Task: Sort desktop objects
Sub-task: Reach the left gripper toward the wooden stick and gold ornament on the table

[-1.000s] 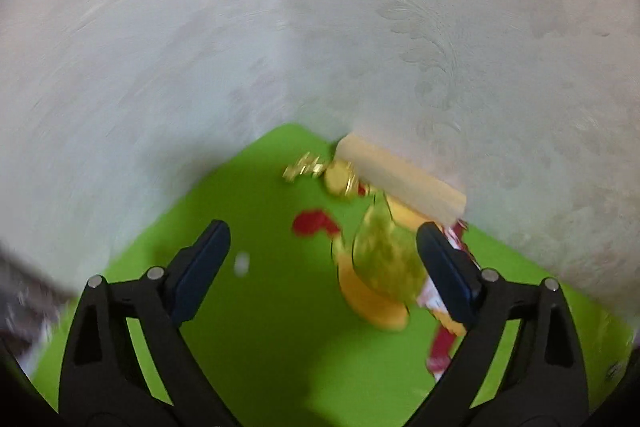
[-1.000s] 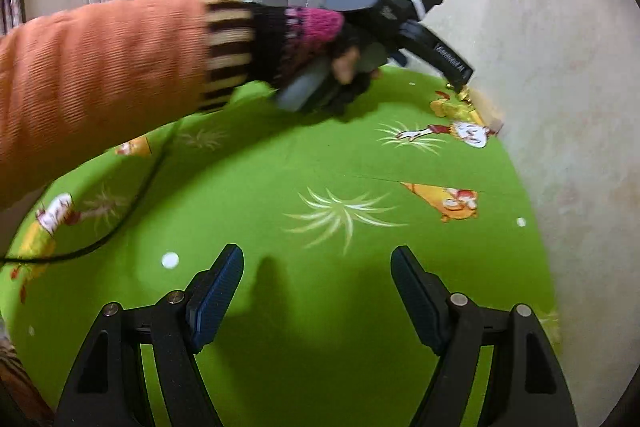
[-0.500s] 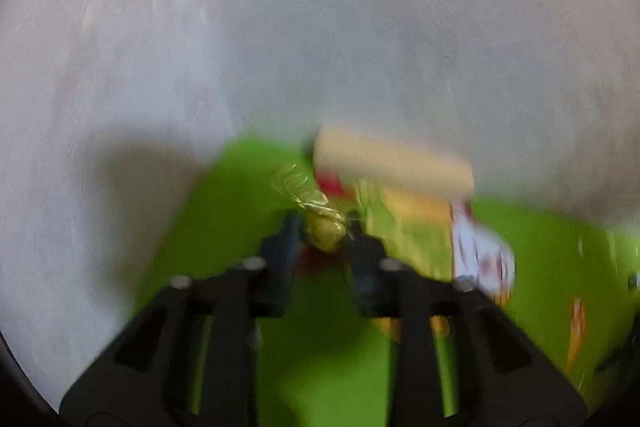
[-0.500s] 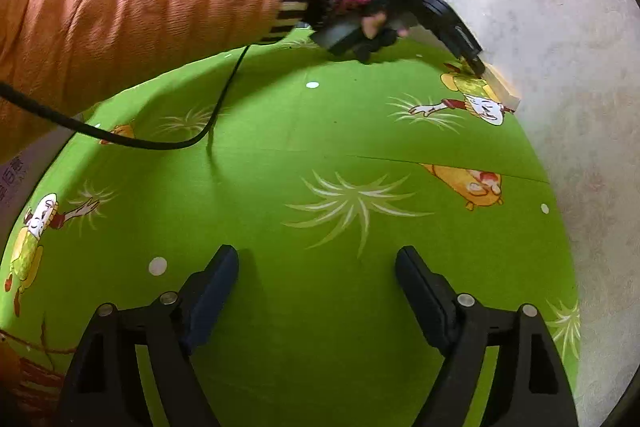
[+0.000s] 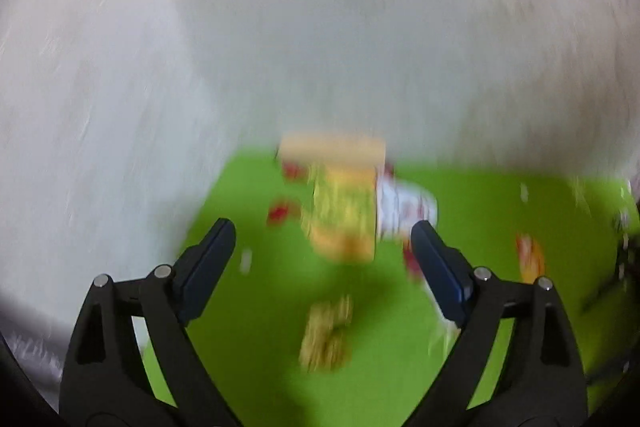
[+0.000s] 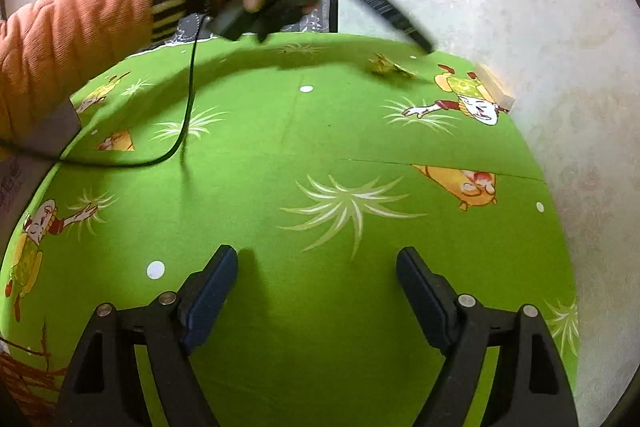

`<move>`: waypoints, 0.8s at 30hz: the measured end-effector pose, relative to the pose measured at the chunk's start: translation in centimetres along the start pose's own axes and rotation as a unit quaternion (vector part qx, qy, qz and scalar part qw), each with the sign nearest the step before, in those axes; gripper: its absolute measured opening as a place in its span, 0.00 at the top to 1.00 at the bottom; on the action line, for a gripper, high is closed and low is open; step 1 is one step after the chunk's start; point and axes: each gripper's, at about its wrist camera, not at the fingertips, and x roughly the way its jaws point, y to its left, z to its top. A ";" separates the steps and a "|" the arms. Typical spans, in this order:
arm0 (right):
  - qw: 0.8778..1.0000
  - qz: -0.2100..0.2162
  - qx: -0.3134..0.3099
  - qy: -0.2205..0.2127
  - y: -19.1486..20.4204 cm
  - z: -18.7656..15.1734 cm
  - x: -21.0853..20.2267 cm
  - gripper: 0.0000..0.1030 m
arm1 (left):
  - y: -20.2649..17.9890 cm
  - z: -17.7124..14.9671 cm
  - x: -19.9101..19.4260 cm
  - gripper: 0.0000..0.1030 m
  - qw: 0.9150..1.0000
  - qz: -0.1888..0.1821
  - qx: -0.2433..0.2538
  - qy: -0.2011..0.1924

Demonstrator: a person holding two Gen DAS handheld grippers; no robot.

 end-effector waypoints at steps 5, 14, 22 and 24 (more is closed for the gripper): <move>1.000 -0.005 0.005 0.005 -0.1 0.0 0.1 0.20 | 1.5 2.9 5.7 0.12 0.999 -0.021 0.036 0.013; 1.000 -0.006 0.008 0.005 -0.2 0.0 0.2 0.19 | 5.5 5.0 10.3 0.10 0.992 -0.115 -0.004 0.046; 1.000 -0.018 0.011 0.008 0.0 -0.1 0.1 0.17 | -0.1 3.5 8.1 0.21 0.939 -0.309 0.037 0.146; 1.000 -0.024 0.013 0.007 0.1 -0.1 -0.1 0.17 | -5.0 0.5 6.2 0.25 0.929 -0.296 0.132 0.177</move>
